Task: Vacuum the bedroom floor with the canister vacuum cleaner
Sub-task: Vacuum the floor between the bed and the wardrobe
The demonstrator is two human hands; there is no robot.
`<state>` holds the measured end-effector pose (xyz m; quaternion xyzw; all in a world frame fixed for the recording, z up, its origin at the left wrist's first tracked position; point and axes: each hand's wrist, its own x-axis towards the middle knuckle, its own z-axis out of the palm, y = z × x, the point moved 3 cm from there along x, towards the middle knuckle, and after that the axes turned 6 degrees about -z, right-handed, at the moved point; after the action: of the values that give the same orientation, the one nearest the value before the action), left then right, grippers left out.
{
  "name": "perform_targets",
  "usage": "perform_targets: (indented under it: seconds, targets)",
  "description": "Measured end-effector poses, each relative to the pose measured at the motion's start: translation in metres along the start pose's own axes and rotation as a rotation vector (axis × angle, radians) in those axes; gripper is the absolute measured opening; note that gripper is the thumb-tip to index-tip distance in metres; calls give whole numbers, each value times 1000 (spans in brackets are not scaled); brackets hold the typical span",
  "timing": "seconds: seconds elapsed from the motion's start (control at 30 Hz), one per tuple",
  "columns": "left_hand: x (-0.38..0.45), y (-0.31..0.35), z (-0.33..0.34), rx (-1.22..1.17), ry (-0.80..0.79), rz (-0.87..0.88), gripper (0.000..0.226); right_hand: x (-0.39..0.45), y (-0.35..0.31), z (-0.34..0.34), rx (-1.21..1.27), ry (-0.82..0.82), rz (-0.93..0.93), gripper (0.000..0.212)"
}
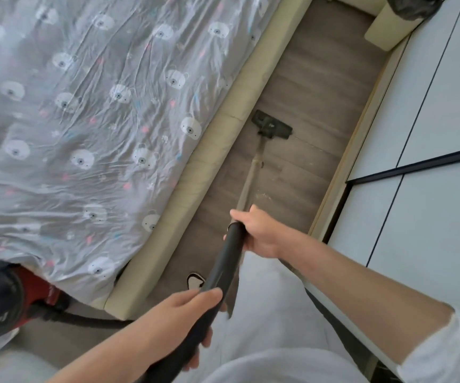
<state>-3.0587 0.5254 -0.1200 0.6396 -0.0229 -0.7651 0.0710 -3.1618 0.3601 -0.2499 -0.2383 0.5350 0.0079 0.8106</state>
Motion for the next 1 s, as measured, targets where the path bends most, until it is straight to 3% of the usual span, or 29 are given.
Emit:
perform_targets:
  seconds: [0.17, 0.37, 0.57, 0.8, 1.0]
  targets:
    - [-24, 9, 7, -98, 0, 35, 41, -9, -15, 13, -43, 11, -39, 18]
    - [18, 105, 57, -178, 62, 198, 45, 4, -112, -35, -253, 213, -123, 15]
    - [30, 176, 112, -241, -110, 202, 49, -9, -175, -95, -293, 249, -46, 15]
    - [24, 187, 107, -166, -84, 180, 53, -13, -177, -95, -136, 245, -80, 18]
    - [-20, 131, 54, -85, -6, 132, 59, -12, -120, -39, 23, 222, -99, 18]
